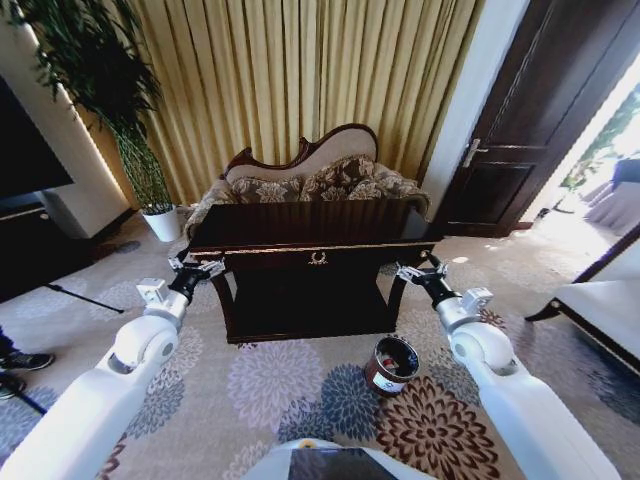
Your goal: Move to the front of the table and place the trash on the table into the trash bin.
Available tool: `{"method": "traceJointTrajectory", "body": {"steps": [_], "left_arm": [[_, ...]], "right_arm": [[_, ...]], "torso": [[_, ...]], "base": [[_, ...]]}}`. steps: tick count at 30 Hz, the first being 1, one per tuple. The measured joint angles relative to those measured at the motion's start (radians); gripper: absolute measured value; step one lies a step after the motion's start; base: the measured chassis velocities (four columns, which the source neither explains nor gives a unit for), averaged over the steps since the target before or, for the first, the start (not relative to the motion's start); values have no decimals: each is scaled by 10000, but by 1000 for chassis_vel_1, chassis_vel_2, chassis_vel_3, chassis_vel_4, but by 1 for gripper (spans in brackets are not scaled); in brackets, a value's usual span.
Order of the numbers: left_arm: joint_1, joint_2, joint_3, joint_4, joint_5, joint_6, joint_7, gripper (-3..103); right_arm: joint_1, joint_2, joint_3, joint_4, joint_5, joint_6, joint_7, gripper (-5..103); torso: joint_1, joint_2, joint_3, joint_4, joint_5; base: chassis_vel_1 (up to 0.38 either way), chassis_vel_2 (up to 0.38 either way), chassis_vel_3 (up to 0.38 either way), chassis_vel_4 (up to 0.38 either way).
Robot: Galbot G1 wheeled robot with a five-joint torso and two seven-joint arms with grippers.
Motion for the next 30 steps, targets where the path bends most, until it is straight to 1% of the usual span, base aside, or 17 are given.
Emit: {"method": "traceJointTrajectory", "body": {"steps": [12, 30], "left_arm": [[240, 126, -235, -123, -20, -8, 73, 100], [208, 113, -190, -178, -41, -44, 119, 100]], "right_arm": [[-138, -74, -192, 333, 249, -313, 18, 100], [-344, -118, 96, 557, 312, -485, 48, 100]], "torso": [[-1, 0, -1, 1, 0], [0, -1, 0, -2, 0]], "base": [[0, 0, 0, 0], [3, -3, -2, 2]]}}
